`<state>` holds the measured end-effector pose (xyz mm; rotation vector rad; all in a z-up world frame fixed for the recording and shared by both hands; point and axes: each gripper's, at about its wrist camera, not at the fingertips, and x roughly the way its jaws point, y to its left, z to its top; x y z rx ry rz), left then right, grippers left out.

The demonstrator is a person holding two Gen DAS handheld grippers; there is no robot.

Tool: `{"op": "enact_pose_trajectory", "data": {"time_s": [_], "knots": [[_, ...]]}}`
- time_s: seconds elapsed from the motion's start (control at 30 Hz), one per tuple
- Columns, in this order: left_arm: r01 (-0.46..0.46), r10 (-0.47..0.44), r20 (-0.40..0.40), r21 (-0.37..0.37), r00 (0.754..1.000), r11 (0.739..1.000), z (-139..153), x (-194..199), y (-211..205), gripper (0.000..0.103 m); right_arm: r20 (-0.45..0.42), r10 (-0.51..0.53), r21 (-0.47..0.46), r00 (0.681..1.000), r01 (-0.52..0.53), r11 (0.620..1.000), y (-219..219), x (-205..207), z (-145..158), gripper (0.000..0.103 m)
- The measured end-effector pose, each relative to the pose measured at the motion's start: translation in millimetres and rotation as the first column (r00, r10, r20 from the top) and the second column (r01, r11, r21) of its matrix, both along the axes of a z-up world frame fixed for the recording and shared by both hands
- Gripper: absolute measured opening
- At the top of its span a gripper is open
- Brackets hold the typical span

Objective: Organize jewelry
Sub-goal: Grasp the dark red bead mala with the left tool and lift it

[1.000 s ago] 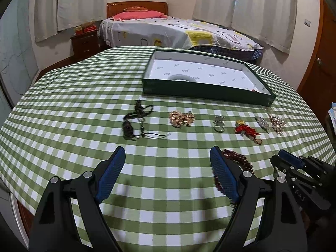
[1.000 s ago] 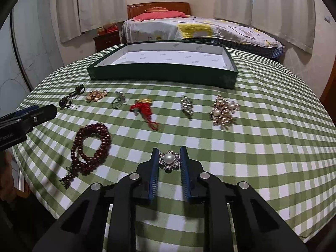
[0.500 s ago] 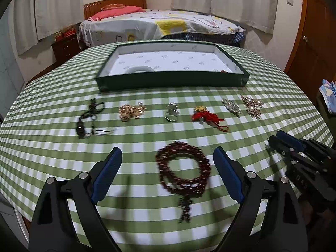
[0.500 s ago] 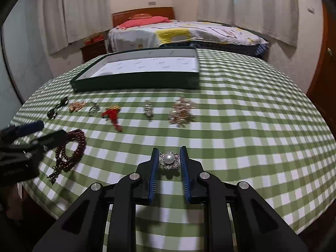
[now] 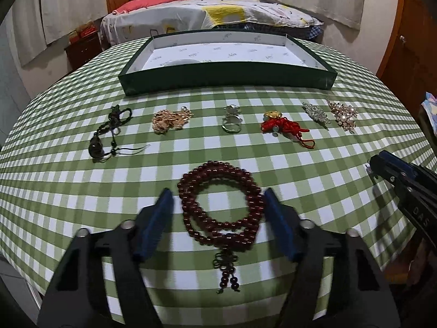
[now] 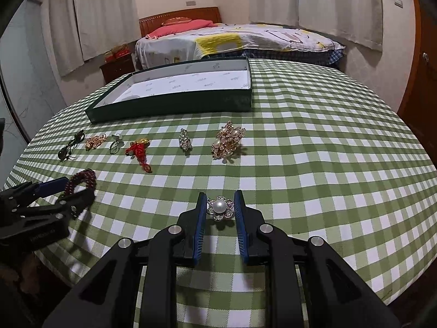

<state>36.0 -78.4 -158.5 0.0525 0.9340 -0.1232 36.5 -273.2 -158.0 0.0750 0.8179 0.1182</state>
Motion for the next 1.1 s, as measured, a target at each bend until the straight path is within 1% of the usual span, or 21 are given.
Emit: {"op": "enact_pose_trajectory", "data": {"time_s": [0.03,0.07,0.13,0.2,0.23,0.33,0.4,0.53,0.6,0.9,1.1], "knots": [[0.003,-0.003,0.004,-0.004,1.0,1.0,1,0,5,0.052,-0.002,-0.001,0.002,1.0,0.001,1.0,0,0,0,0.021],[0.005,-0.005,0.007,-0.008,1.0,1.0,1,-1,8,0.049,-0.004,-0.001,0.002,1.0,0.001,1.0,1,0,-1,0.021],[0.012,-0.011,0.014,-0.011,1.0,1.0,3,0,14,0.038,-0.006,0.0,-0.002,1.0,0.0,1.0,2,1,-2,0.021],[0.015,-0.014,0.017,-0.02,1.0,1.0,3,1,19,0.032,-0.007,0.0,-0.005,1.0,0.0,1.0,3,1,-2,0.021],[0.014,-0.014,0.018,-0.019,1.0,1.0,3,1,20,0.027,-0.008,0.001,-0.005,1.0,-0.001,1.0,3,1,-2,0.021],[0.015,-0.014,0.02,-0.032,1.0,0.999,3,2,26,0.02,-0.011,0.004,-0.006,1.0,-0.004,1.0,5,2,-2,0.021],[0.02,-0.019,0.02,-0.052,1.0,0.998,4,3,30,0.018,-0.011,0.006,-0.008,1.0,-0.006,1.0,6,2,-3,0.021],[0.026,-0.025,0.023,-0.059,0.999,0.998,4,3,30,0.017,-0.01,0.006,-0.009,1.0,-0.006,1.0,6,3,-2,0.021],[0.025,-0.023,0.035,-0.075,0.999,0.997,7,3,32,0.011,-0.008,0.008,-0.009,1.0,-0.008,1.0,7,3,-2,0.021],[0.018,-0.013,0.06,-0.083,0.998,0.996,16,4,38,0.011,0.003,0.02,-0.004,1.0,-0.02,1.0,11,4,4,0.021],[0.032,-0.022,0.094,-0.099,0.995,0.995,31,5,38,0.011,0.022,0.032,0.002,0.999,-0.032,0.999,16,6,14,0.021]]}}
